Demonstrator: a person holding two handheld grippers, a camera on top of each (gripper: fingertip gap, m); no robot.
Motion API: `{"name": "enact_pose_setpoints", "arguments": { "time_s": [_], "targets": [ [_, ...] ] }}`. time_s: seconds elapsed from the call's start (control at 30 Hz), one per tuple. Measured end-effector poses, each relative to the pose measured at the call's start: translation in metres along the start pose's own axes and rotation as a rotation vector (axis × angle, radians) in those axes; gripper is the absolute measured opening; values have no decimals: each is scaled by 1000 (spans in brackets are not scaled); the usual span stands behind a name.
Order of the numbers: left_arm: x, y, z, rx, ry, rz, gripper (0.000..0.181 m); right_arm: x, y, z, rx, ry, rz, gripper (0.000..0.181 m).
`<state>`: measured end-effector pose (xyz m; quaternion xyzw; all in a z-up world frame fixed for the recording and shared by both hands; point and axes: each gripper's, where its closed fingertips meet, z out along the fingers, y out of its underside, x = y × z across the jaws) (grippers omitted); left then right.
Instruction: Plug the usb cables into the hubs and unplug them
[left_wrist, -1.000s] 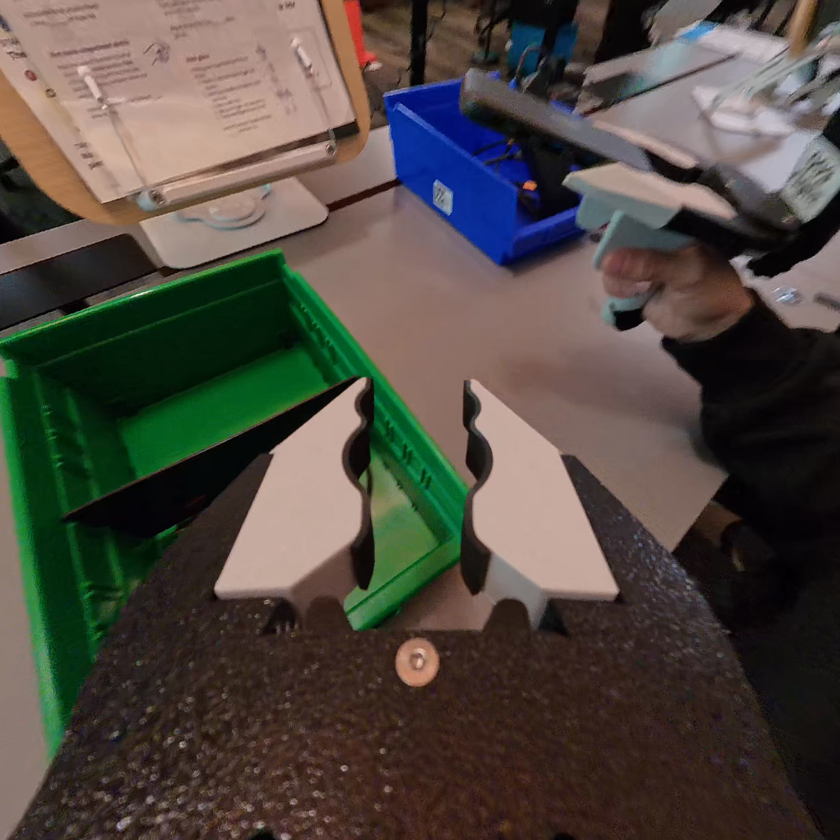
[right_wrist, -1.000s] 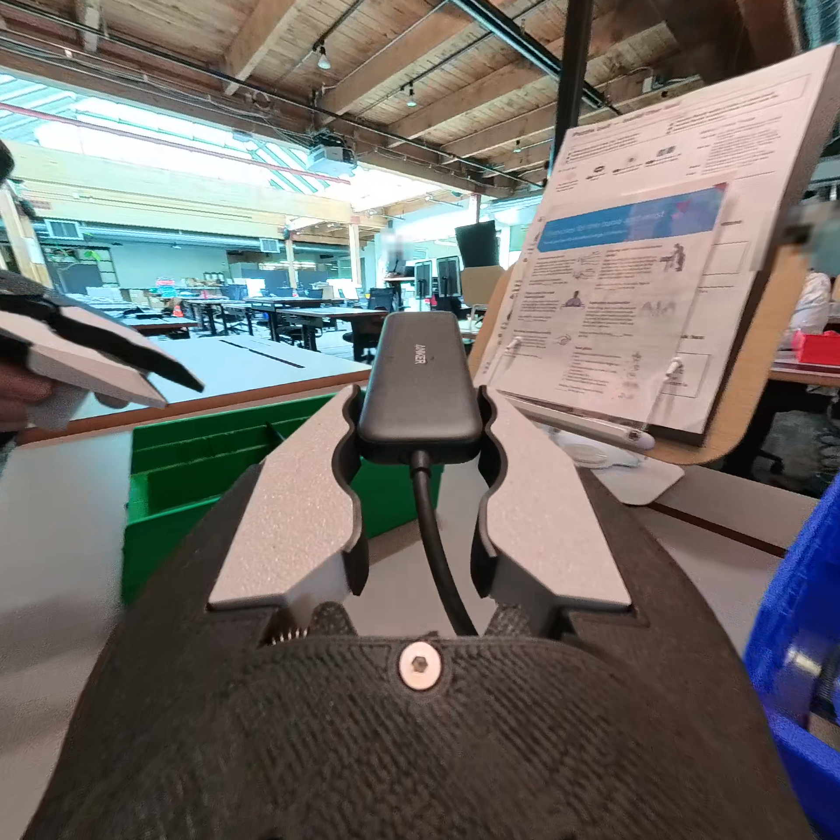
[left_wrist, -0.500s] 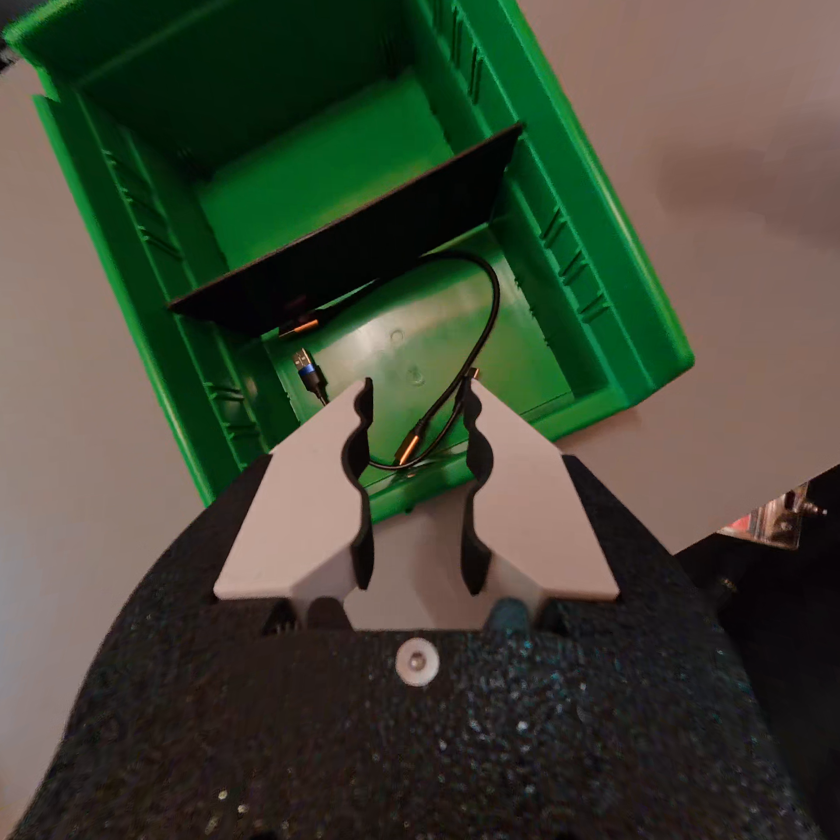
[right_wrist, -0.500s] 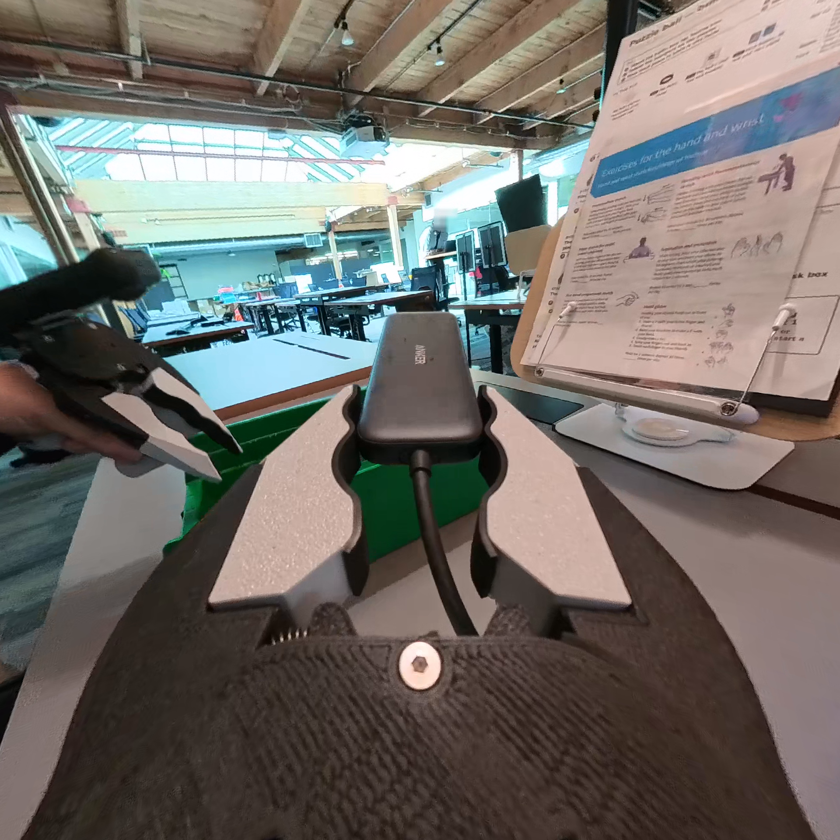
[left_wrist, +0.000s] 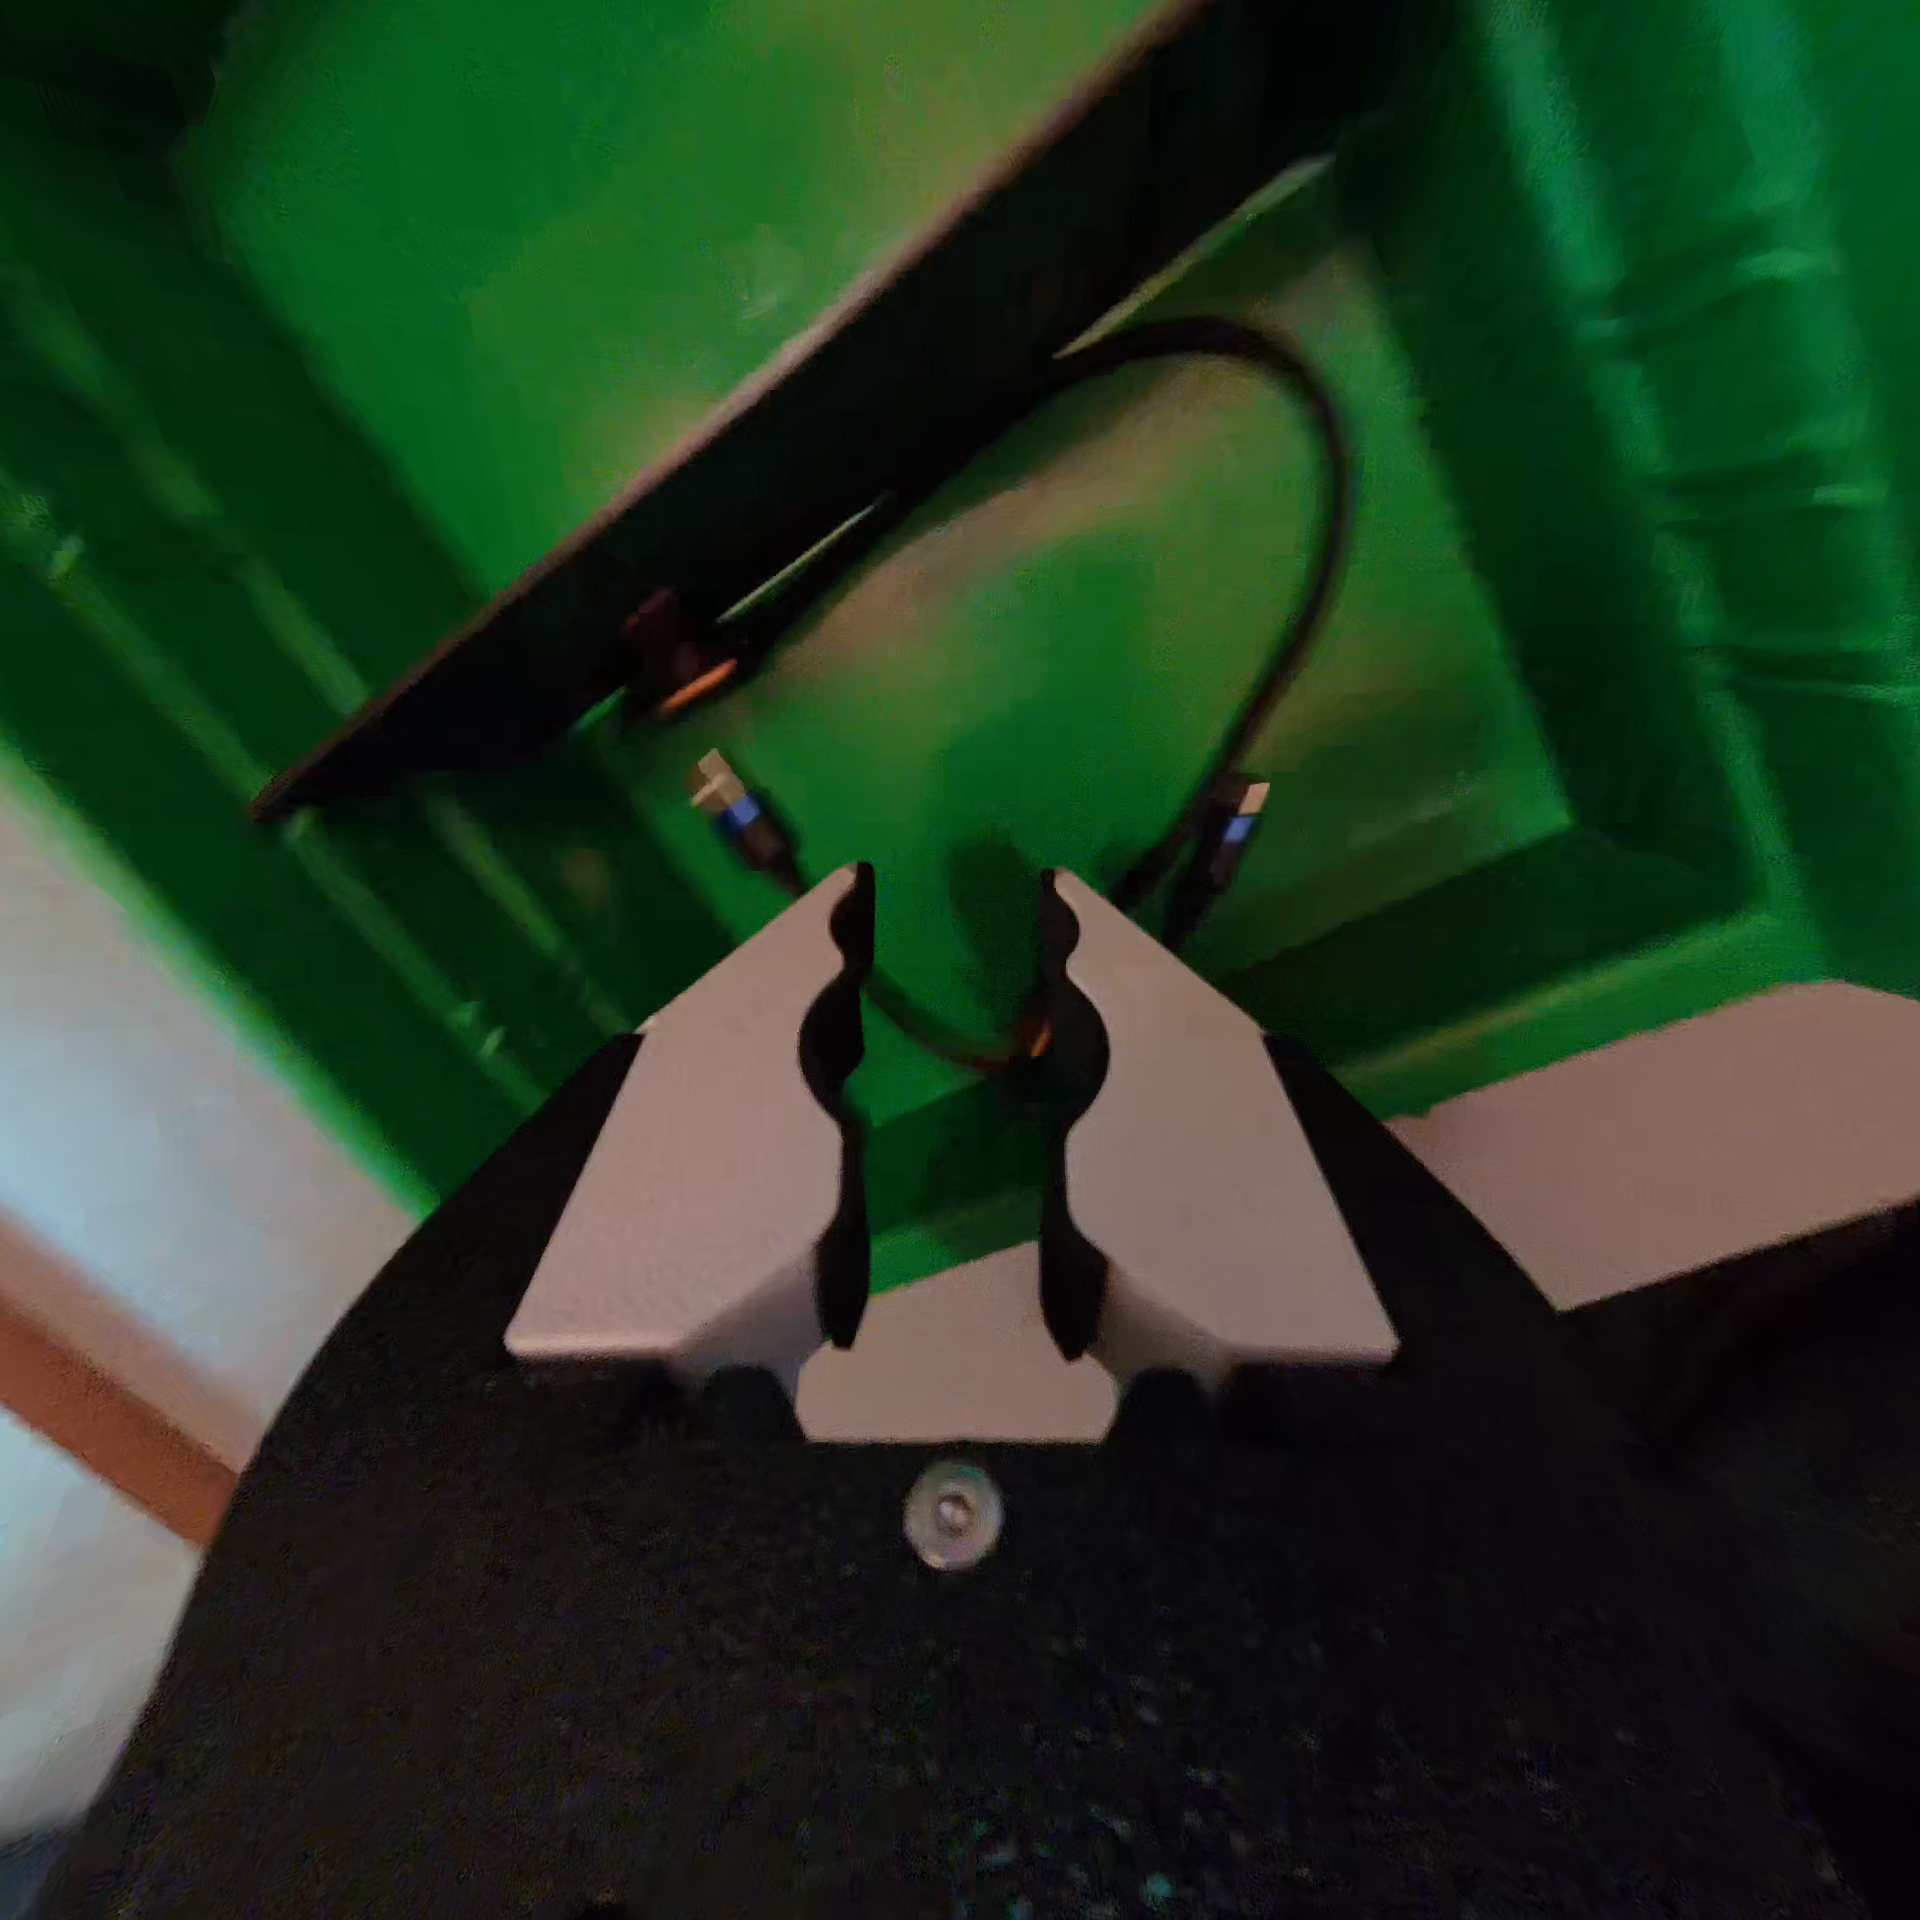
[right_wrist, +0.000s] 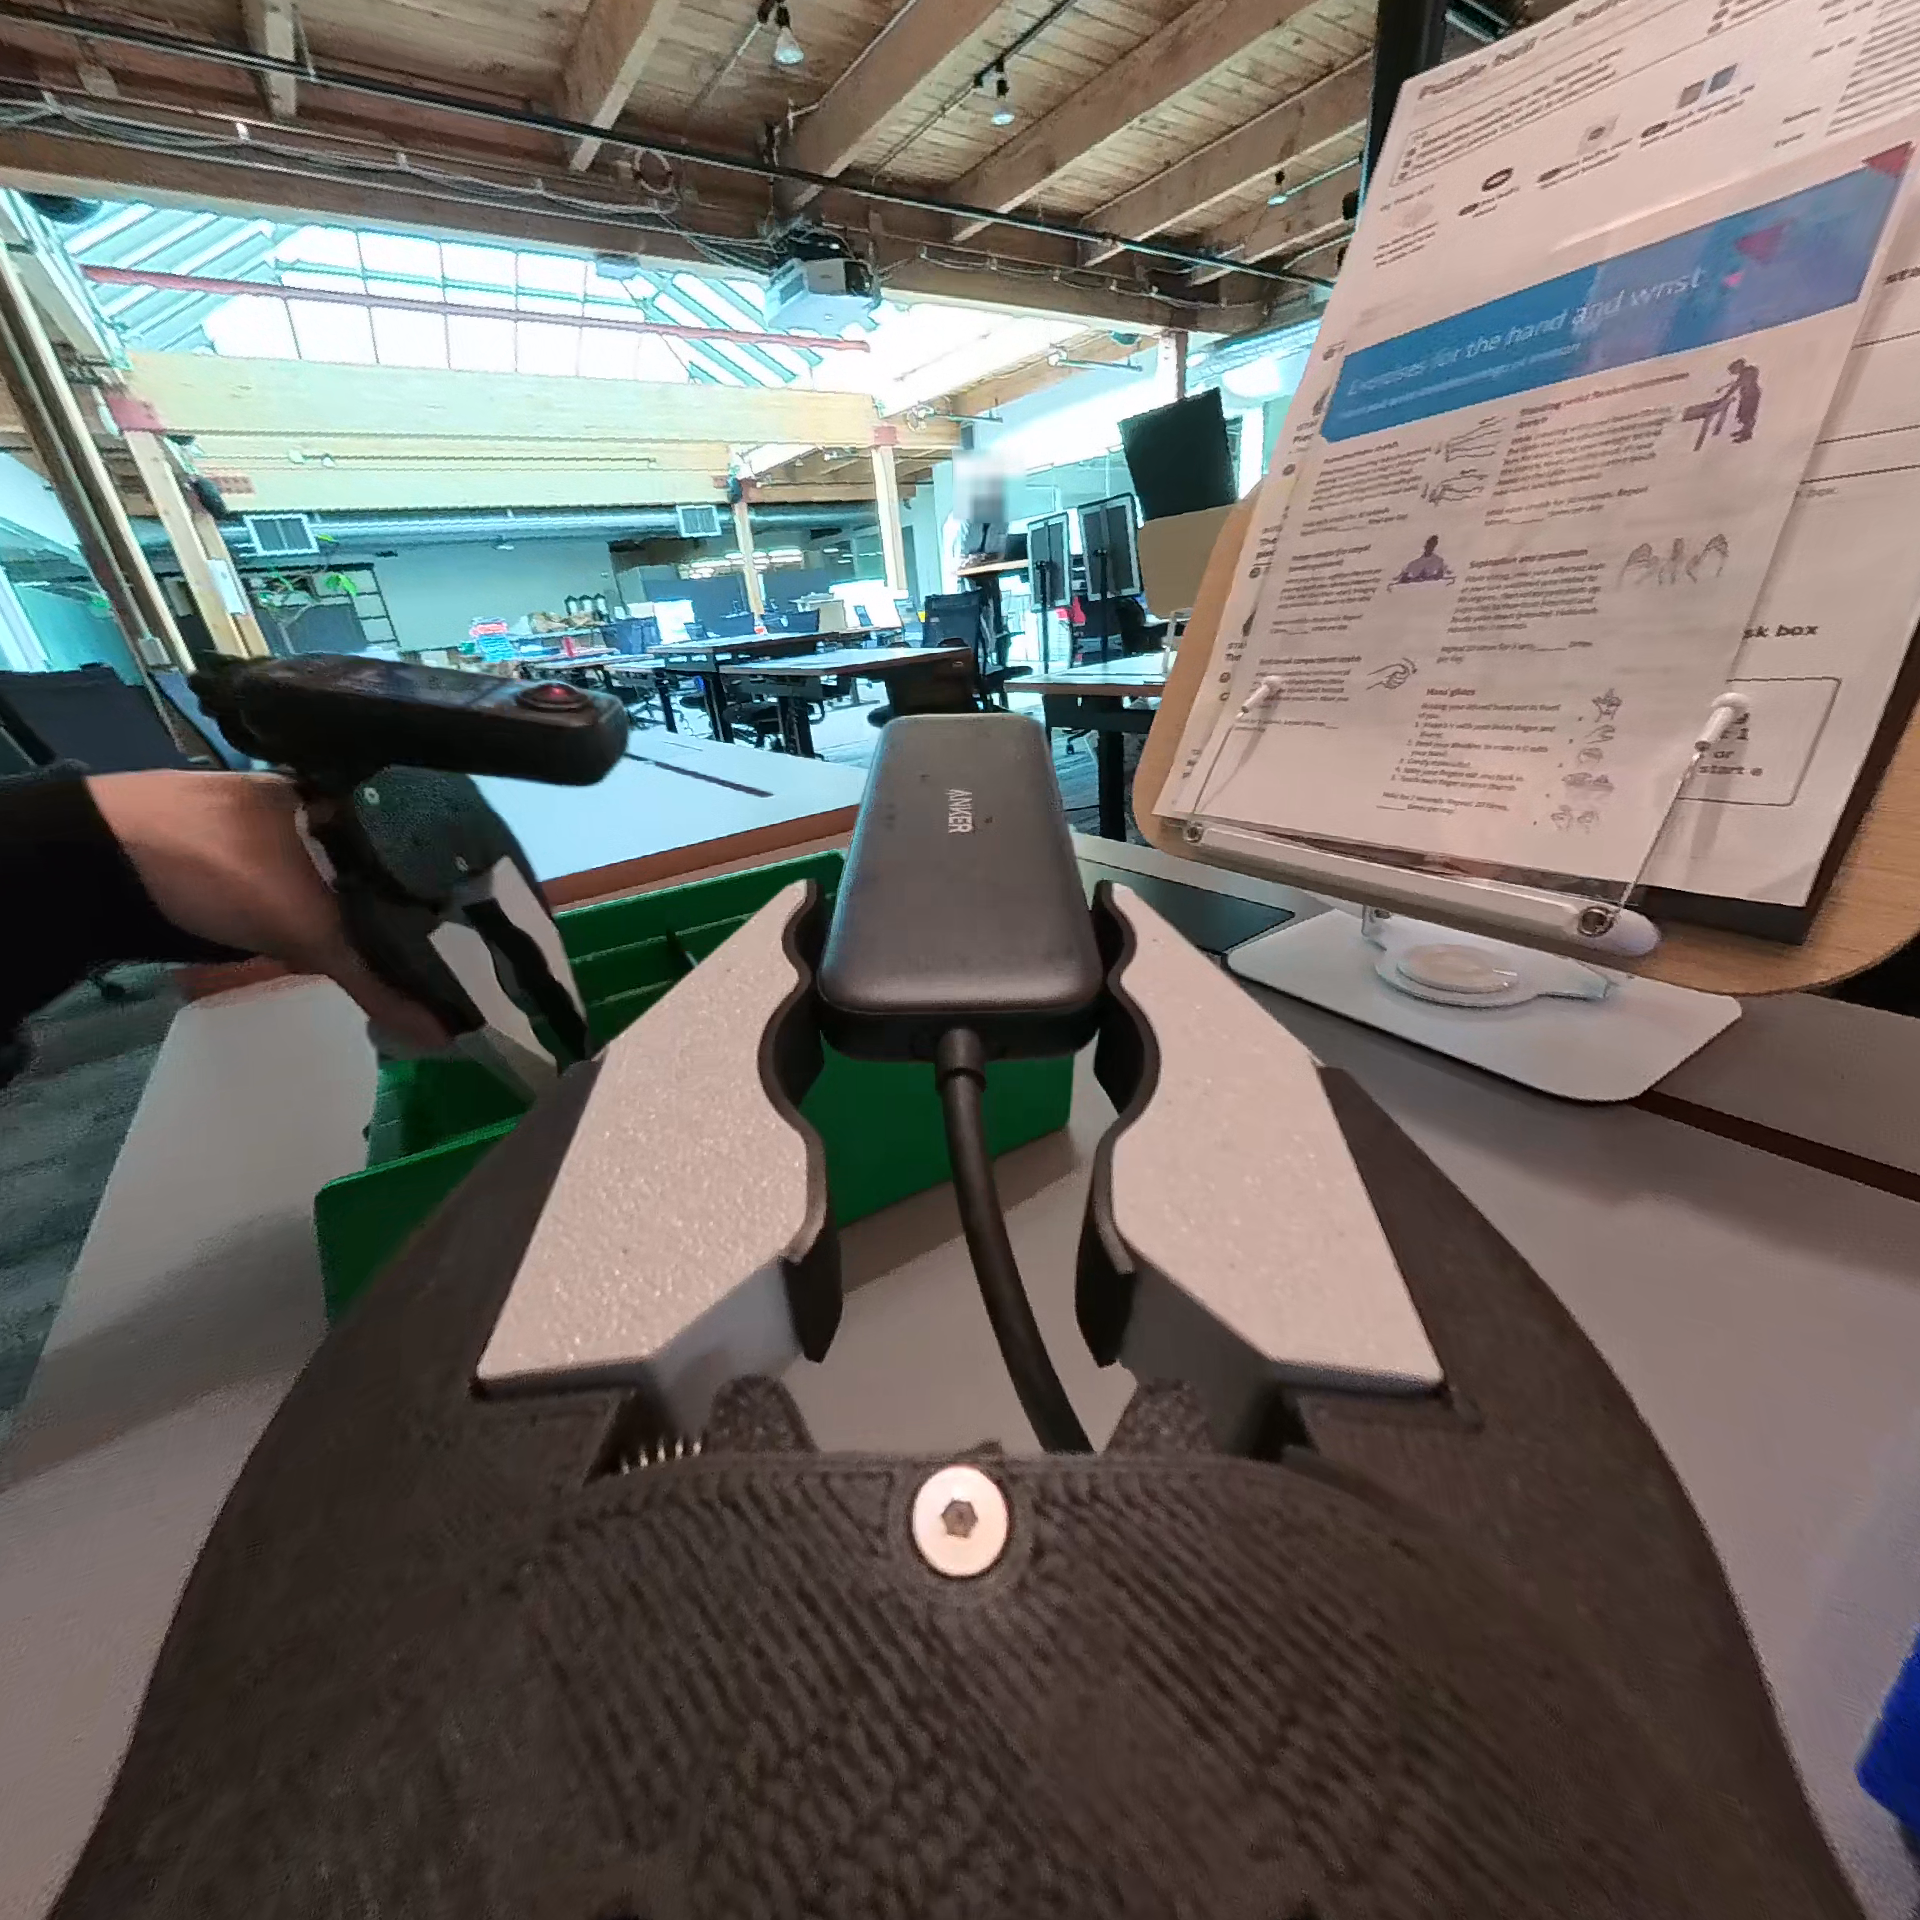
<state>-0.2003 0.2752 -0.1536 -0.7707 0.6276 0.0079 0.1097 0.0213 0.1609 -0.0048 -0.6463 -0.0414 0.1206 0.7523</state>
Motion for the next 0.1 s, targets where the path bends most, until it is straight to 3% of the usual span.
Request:
{"name": "enact_pose_setpoints", "arguments": {
  "time_s": [0.03,0.1],
  "targets": [
    [-10,6,-2,-17,-25,-78,29,2,0,0,-1,7,1,50],
    [-20,16,-1,-34,-31,-208,30,3,3,0,-8,6,1,50]
  ]
}}
